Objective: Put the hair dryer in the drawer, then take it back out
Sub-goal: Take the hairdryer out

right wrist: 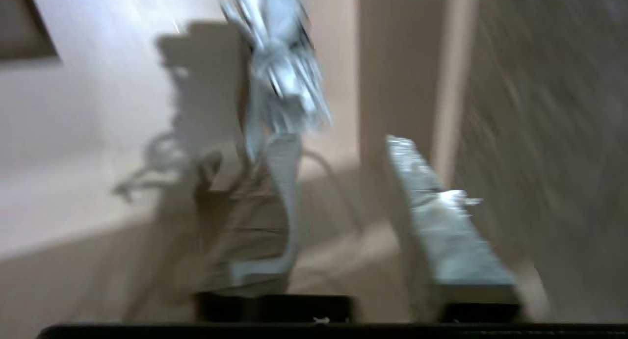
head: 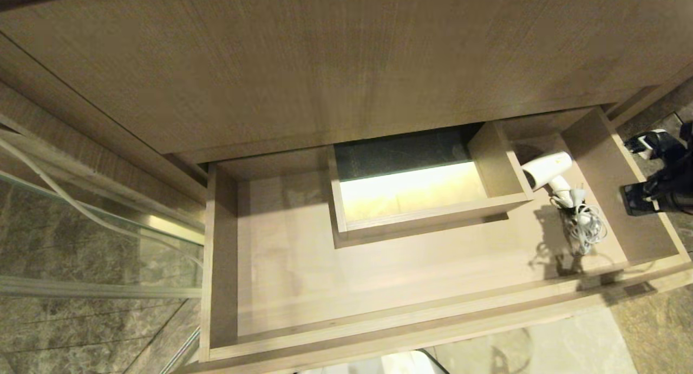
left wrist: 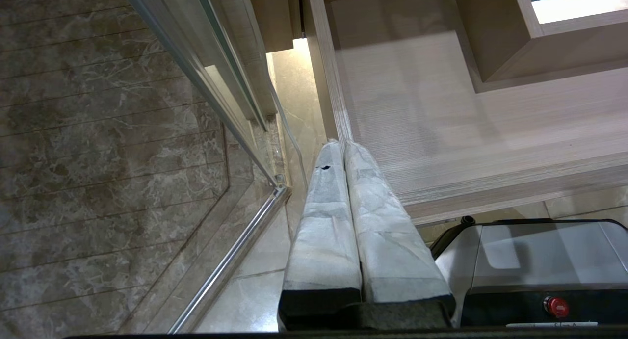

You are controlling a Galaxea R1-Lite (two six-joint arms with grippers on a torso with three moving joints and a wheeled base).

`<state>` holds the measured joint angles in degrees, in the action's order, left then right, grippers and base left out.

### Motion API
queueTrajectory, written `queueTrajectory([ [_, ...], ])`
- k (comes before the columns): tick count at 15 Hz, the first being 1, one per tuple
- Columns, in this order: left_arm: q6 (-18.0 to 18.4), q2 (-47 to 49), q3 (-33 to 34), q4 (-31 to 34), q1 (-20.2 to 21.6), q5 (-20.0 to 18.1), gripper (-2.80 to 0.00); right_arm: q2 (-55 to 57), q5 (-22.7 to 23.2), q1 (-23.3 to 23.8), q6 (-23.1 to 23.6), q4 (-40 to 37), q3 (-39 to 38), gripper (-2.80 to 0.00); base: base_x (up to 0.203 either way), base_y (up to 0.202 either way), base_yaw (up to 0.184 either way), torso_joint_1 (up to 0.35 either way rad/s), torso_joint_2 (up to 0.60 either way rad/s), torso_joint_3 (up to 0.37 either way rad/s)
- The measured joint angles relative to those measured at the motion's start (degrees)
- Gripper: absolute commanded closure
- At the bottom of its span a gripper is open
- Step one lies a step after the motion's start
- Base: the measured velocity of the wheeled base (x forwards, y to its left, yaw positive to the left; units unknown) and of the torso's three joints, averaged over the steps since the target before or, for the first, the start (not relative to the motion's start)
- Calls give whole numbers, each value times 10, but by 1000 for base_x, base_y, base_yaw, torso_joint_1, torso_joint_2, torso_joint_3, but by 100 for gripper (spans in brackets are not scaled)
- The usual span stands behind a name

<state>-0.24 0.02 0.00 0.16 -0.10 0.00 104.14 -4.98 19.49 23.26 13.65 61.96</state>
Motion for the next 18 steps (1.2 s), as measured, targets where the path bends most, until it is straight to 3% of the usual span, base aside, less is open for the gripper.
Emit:
queueTrajectory([
  [5,0,0,0,0,0,1,0,148,161,14,33,10,138,-280,0,0,0,0,0,0],
  [8,0,0,0,0,0,0,0,214,209,18,44,12,190,-280,0,0,0,0,0,0],
  [13,0,0,0,0,0,0,0,287,230,37,121,15,262,-280,0,0,0,0,0,0],
  [18,0,0,0,0,0,0,0,342,230,42,129,14,307,-280,0,0,0,0,0,0],
])
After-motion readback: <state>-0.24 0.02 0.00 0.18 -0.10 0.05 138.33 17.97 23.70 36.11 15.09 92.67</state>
